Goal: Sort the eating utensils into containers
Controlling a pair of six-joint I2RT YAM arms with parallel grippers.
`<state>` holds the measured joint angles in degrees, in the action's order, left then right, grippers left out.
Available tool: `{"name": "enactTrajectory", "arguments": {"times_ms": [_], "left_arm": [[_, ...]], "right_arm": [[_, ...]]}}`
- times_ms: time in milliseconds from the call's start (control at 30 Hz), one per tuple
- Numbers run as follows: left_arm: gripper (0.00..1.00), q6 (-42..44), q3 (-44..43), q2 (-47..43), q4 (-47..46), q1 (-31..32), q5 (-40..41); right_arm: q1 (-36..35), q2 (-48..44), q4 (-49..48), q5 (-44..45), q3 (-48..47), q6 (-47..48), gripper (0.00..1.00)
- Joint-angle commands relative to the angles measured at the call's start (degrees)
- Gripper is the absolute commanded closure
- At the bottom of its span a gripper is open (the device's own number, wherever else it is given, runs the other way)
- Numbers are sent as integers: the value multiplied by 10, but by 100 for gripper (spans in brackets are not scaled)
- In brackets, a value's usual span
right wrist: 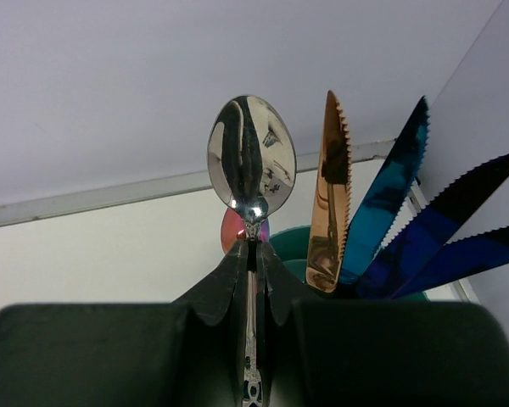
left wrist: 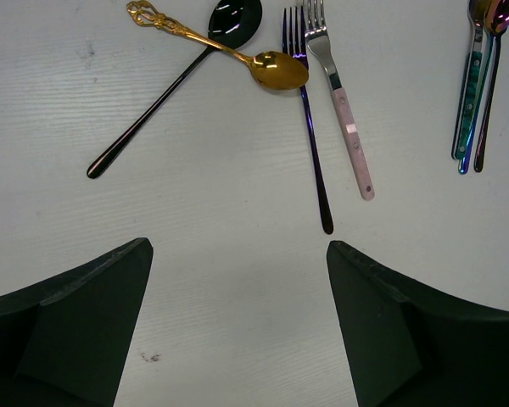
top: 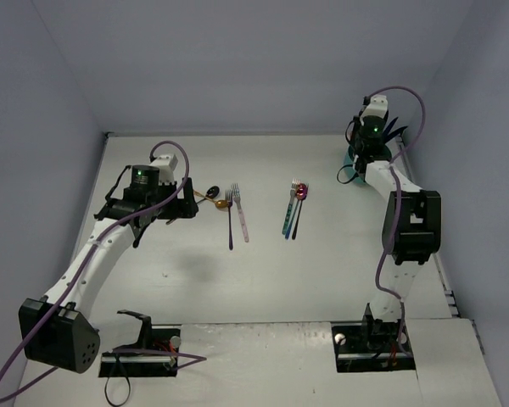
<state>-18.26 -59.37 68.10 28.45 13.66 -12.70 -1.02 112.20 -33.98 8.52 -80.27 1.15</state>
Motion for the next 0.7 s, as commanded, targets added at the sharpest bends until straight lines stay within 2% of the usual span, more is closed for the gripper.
{"name": "enactTrajectory", "arguments": {"times_ms": [0, 500, 667], "left_arm": [[18, -5, -29, 0, -18, -7, -10], [18, -3, -29, 1, -17, -7, -8], [19, -2, -29, -1, -18, -7, -7]], "right_arm": [[7, 9, -96, -6, -6, 12, 100], [7, 37, -132, 7, 3, 10, 100], [6, 30, -134, 11, 29, 2, 93]]}}
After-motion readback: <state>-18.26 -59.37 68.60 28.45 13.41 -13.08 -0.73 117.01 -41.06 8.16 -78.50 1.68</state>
